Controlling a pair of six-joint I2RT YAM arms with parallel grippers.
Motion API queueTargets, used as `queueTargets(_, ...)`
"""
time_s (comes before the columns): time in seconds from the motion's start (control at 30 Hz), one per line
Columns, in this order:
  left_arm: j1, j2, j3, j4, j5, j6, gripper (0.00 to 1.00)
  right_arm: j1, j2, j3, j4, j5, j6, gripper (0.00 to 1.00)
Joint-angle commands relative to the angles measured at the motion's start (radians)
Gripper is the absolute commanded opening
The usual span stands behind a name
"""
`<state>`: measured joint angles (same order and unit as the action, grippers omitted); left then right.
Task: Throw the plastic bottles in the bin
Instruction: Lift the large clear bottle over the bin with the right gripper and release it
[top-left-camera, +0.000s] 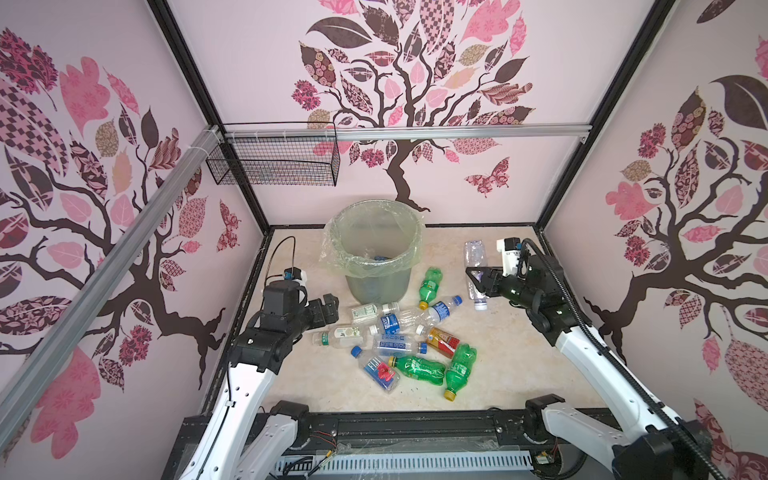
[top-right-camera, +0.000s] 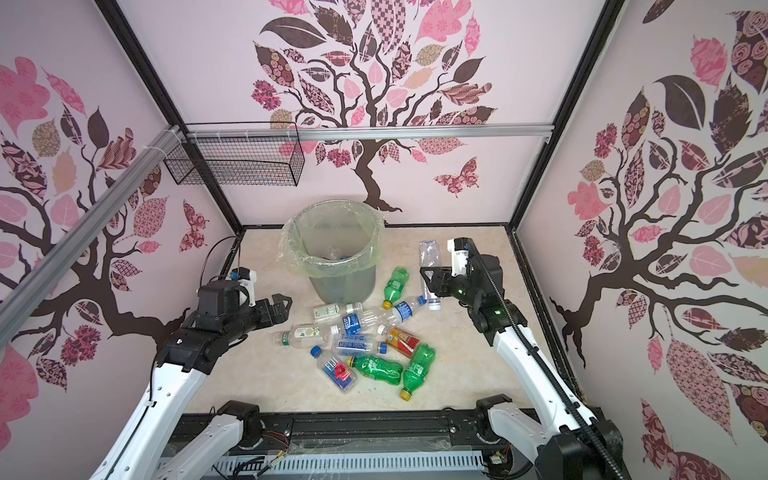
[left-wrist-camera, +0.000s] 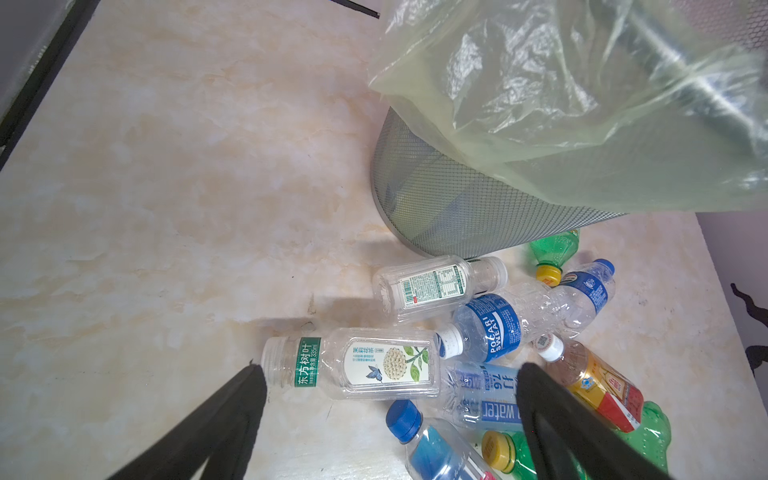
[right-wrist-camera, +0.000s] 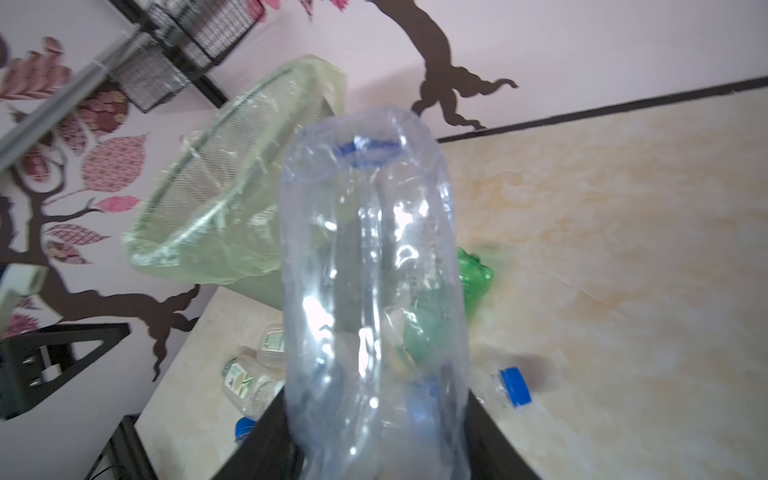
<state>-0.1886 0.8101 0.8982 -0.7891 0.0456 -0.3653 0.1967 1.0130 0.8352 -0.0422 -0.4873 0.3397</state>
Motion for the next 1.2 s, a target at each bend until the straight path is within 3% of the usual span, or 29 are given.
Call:
queueTargets(0.0,0.005,-0.019,-0.025,0.014,-0.021,0.014,0.98,-0.003,-0.050,0.039,0.080,-0.157,0.007,0.51)
queueTargets(0.27,0.004,-0.018,-0.028,-0.006,-0.032,0.015,0.98,-0.003,-0.048,0.100,0.119,-0.215,0.009,0.50)
queueTargets(0.53,0.004,-0.029,-0.034,-0.019,-0.043,-0.014,0.98,0.043,0.212,0.355,0.225,-0.208,0.067,0.49)
queueTargets(0.63,0.004,-0.043,-0.059,0.003,-0.033,-0.042,0.98,0.108,0.403,0.552,0.238,-0.204,0.076,0.50)
queueTargets(0.77,0.004,-0.061,-0.070,-0.010,-0.026,-0.058,0.98,0.211,0.700,0.932,0.024,-0.172,0.006,0.51)
queueTargets(0.83,0.005,-0.074,-0.077,-0.020,-0.044,-0.067,0.98,0.240,0.814,1.125,-0.123,-0.150,-0.020,0.59)
queueTargets(0.9,0.005,-0.081,-0.085,-0.029,-0.063,-0.082,0.98,0.255,0.887,1.249,-0.244,-0.137,-0.040,0.78)
queueTargets(1.0,0.005,-0.081,-0.086,-0.047,-0.066,-0.099,0.98,0.256,0.885,1.243,-0.308,-0.109,-0.076,0.84)
queueTargets(1.17,0.004,-0.062,-0.108,-0.056,-0.037,-0.092,0.98,0.246,0.686,0.988,-0.174,-0.069,-0.066,0.88)
